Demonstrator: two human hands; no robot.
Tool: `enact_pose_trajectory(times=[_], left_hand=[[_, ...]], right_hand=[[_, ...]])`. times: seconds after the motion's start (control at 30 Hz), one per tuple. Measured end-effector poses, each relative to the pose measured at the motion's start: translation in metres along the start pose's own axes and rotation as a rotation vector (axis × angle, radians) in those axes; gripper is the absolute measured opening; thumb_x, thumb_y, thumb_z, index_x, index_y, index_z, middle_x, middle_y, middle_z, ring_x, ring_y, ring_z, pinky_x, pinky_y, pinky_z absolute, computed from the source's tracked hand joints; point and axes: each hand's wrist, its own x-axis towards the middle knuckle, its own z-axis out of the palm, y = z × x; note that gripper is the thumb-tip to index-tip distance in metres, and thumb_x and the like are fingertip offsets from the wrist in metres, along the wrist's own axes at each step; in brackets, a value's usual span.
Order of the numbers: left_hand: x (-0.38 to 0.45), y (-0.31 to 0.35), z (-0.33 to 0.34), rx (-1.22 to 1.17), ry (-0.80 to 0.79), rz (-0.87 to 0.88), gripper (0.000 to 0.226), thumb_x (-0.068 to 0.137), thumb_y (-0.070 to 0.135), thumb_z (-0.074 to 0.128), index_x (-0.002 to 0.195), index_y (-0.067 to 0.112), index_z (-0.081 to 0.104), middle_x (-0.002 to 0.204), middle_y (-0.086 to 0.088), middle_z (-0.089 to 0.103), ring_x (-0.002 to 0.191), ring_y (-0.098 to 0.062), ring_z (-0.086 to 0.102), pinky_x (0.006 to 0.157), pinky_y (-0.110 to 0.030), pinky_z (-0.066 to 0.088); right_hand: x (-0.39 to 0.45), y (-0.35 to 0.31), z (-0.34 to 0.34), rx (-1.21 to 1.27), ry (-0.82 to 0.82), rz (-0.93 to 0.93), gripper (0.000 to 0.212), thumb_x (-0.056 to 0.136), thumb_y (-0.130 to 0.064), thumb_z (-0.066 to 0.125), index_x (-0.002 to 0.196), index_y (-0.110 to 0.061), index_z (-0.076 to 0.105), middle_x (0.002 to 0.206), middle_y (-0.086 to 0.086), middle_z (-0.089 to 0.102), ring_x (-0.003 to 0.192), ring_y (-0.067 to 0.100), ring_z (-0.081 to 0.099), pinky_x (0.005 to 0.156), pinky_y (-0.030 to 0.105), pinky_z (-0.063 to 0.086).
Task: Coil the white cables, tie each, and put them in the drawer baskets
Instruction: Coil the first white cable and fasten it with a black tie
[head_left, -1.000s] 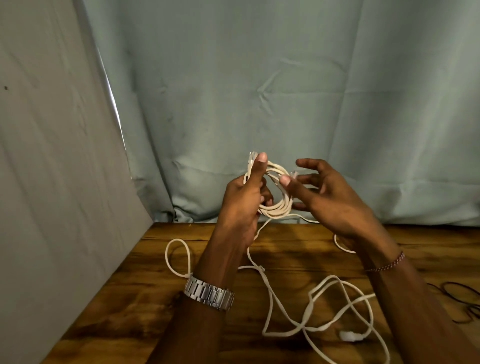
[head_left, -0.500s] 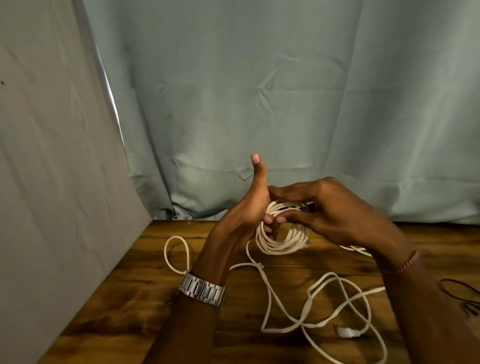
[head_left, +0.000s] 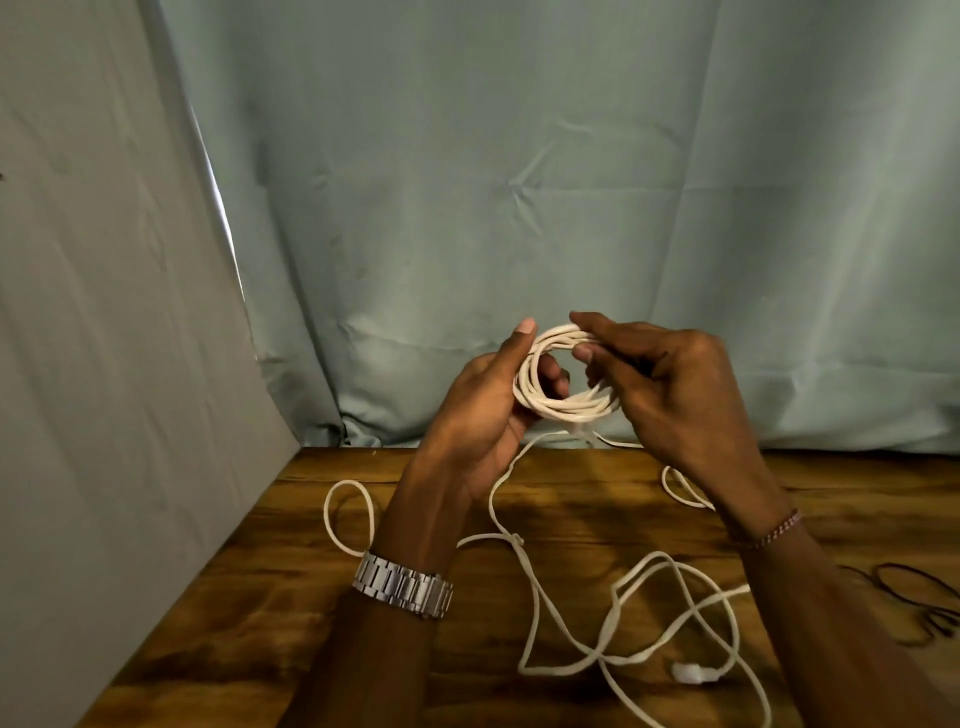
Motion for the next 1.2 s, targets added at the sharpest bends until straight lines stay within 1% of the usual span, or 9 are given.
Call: enact_pose_trajectory(times=[0.23, 0.37, 0.47, 0.57, 0.8, 0.9, 0.97, 1.1, 1.2], left_hand=[[0.003, -0.001, -0.001, -0.288, -0.004, -0.075, 0.037, 0.104, 0.030, 0.046, 0.077, 0.007, 0.054, 0.056, -0.001, 0.050, 0.061, -0.017, 0.056, 0.070, -0.031, 0.052], [0.003, -0.009, 0.006, -0.396, -0.012, -0.056, 0.038, 0.106, 0.030, 0.040, 0.074, 0.010, 0.049, 0.049, 0.005, 0.037, 0.044, -0.007, 0.039, 0.081, -0.031, 0.048], [0.002, -0.011, 0.011, -0.375, -0.029, -0.006, 0.039, 0.107, 0.031, 0.038, 0.075, 0.011, 0.048, 0.049, 0.007, 0.033, 0.041, -0.004, 0.032, 0.069, -0.029, 0.054], [0.000, -0.009, 0.013, -0.321, -0.009, 0.059, 0.040, 0.107, 0.032, 0.037, 0.074, 0.010, 0.046, 0.048, 0.007, 0.031, 0.038, -0.004, 0.028, 0.055, -0.026, 0.044], [-0.001, -0.005, 0.009, -0.229, -0.032, 0.096, 0.042, 0.107, 0.034, 0.037, 0.074, 0.009, 0.044, 0.049, 0.006, 0.029, 0.037, -0.004, 0.024, 0.044, -0.023, 0.036], [0.000, -0.005, 0.004, -0.175, -0.050, 0.109, 0.042, 0.107, 0.035, 0.037, 0.074, 0.010, 0.044, 0.049, 0.006, 0.029, 0.038, -0.004, 0.024, 0.046, -0.023, 0.038], [0.000, -0.006, 0.002, -0.135, -0.043, 0.110, 0.042, 0.107, 0.035, 0.038, 0.075, 0.009, 0.045, 0.050, 0.005, 0.029, 0.039, -0.005, 0.025, 0.048, -0.024, 0.039], [0.001, -0.011, 0.004, -0.068, -0.018, 0.108, 0.042, 0.107, 0.036, 0.040, 0.075, 0.010, 0.047, 0.052, 0.004, 0.031, 0.041, -0.006, 0.027, 0.055, -0.028, 0.040], [0.002, -0.012, 0.004, -0.128, -0.079, 0.071, 0.042, 0.107, 0.033, 0.036, 0.073, 0.010, 0.047, 0.054, 0.002, 0.030, 0.042, -0.008, 0.027, 0.060, -0.031, 0.037]], right_hand=[[-0.002, -0.001, 0.007, 0.018, -0.038, 0.106, 0.034, 0.092, -0.026, 0.072, 0.126, -0.025, 0.069, 0.121, -0.003, 0.072, 0.106, 0.002, 0.068, 0.082, 0.001, 0.047], [0.000, 0.002, 0.006, -0.003, -0.057, 0.151, 0.033, 0.094, -0.027, 0.070, 0.126, -0.026, 0.068, 0.120, -0.003, 0.072, 0.091, -0.004, 0.067, 0.075, 0.000, 0.046], [0.000, 0.001, 0.003, -0.008, -0.059, 0.142, 0.031, 0.095, -0.026, 0.068, 0.126, -0.025, 0.068, 0.111, -0.001, 0.076, 0.077, -0.003, 0.067, 0.068, 0.006, 0.051], [-0.004, -0.002, 0.007, -0.033, -0.037, 0.068, 0.031, 0.097, -0.023, 0.065, 0.127, -0.022, 0.069, 0.091, 0.002, 0.079, 0.058, 0.013, 0.064, 0.053, 0.016, 0.049], [-0.009, -0.005, 0.015, -0.105, 0.010, -0.039, 0.029, 0.099, -0.015, 0.063, 0.128, -0.018, 0.070, 0.076, 0.006, 0.074, 0.046, 0.006, 0.053, 0.047, 0.010, 0.038], [-0.011, -0.005, 0.015, -0.033, 0.000, 0.011, 0.030, 0.099, -0.022, 0.063, 0.128, -0.020, 0.069, 0.082, 0.005, 0.077, 0.056, 0.012, 0.062, 0.050, 0.016, 0.047], [-0.007, -0.004, 0.007, 0.014, -0.064, 0.099, 0.033, 0.096, -0.029, 0.066, 0.129, -0.026, 0.068, 0.102, 0.000, 0.079, 0.073, 0.007, 0.070, 0.064, 0.019, 0.056], [-0.001, -0.001, -0.011, -0.005, -0.213, 0.155, 0.043, 0.091, -0.044, 0.065, 0.133, -0.036, 0.063, 0.127, -0.014, 0.069, 0.101, -0.003, 0.067, 0.077, 0.005, 0.051], [-0.002, -0.003, -0.018, -0.017, -0.203, 0.141, 0.041, 0.099, -0.043, 0.054, 0.139, -0.034, 0.058, 0.130, -0.009, 0.068, 0.109, 0.005, 0.066, 0.089, 0.020, 0.055]])
